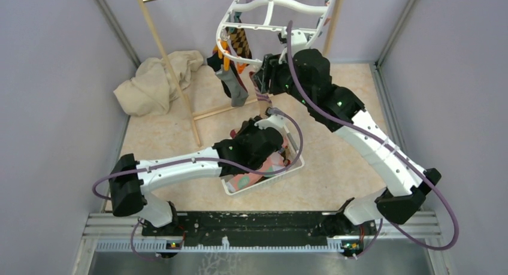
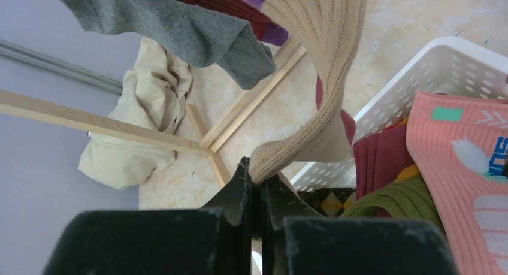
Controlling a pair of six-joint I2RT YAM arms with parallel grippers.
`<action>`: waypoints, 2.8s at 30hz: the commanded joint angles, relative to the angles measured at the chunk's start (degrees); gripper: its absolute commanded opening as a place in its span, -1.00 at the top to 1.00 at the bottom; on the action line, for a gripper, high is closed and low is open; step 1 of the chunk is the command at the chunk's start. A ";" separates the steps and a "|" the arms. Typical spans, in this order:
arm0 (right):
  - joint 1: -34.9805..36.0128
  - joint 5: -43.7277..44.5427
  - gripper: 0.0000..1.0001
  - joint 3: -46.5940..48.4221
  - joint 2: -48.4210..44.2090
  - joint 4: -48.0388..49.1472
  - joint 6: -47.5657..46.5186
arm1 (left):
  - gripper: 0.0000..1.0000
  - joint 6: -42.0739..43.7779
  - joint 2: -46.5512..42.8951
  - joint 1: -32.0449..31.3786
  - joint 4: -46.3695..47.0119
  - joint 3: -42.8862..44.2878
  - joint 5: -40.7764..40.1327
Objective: Remove the socks clipped to the hanger
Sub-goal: Remove the sock from the hanger.
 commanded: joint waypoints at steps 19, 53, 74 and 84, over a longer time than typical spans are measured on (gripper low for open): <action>1.32 7.53 -0.08 -0.76 3.77 7.86 -4.20 | 1.00 7.47 2.44 -6.10 -1.44 6.98 -6.68; 3.69 15.73 -0.06 -6.42 4.09 18.61 -8.30 | 1.00 21.14 4.43 -14.27 7.63 9.42 -8.33; 5.44 18.62 -0.12 -14.15 -3.96 17.72 -6.16 | 0.99 26.67 5.00 -15.32 12.87 9.75 -5.66; 6.20 21.67 -0.14 -11.08 -1.48 19.12 -9.83 | 0.99 28.10 5.60 -15.43 13.30 10.45 -4.80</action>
